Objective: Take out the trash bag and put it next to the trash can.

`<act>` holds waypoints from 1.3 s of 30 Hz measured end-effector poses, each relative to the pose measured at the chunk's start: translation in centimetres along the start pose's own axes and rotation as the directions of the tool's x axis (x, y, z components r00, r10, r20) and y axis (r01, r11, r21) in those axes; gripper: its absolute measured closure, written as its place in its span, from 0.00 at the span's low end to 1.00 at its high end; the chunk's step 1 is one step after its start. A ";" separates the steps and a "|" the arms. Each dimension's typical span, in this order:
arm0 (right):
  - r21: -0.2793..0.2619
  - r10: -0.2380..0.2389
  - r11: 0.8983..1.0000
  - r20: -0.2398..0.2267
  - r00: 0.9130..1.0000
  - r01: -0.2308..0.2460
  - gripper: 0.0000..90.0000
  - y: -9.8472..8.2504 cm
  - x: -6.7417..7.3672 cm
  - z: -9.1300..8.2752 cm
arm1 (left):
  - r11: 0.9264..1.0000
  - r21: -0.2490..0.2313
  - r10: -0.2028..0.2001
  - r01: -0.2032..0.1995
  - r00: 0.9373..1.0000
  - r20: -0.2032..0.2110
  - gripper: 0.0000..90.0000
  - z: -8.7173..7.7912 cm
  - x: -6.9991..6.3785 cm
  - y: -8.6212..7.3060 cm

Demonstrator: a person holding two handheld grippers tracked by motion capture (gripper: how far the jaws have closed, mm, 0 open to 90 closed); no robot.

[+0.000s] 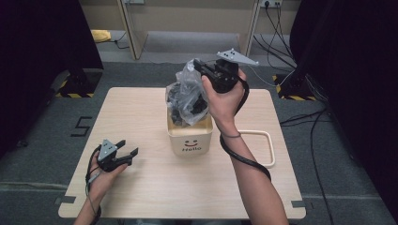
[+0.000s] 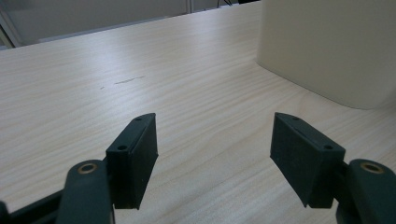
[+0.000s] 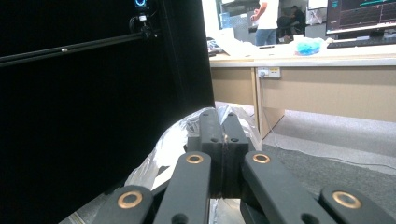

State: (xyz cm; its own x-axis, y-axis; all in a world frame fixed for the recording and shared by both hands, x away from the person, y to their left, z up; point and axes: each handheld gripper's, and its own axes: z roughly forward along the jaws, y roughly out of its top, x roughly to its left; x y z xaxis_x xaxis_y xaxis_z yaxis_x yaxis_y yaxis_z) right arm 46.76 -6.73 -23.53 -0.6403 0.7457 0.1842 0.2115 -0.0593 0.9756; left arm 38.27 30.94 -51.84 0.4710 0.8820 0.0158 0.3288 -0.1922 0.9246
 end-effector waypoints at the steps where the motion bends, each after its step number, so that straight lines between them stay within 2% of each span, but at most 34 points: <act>1: 0.000 0.000 1.000 0.000 1.000 0.000 1.00 0.0 0.0 0.0 | 1.000 0.000 0.000 0.000 1.000 0.000 0.35 0.0 0.0 0.0; 39: -0.047 -0.008 0.999 0.002 1.000 0.008 1.00 2.9 0.0 -0.9 | 1.000 0.000 -0.006 0.006 1.000 -0.002 0.35 0.0 0.1 0.0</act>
State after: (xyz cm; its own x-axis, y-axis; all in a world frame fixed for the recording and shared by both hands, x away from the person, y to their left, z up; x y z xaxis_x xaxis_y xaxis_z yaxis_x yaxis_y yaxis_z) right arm 46.71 -7.43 -20.60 -0.6405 0.7476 0.1758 0.1715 -0.0839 0.9816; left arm 38.29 30.99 -51.84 0.4673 0.8840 0.0116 0.3313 -0.1873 0.9248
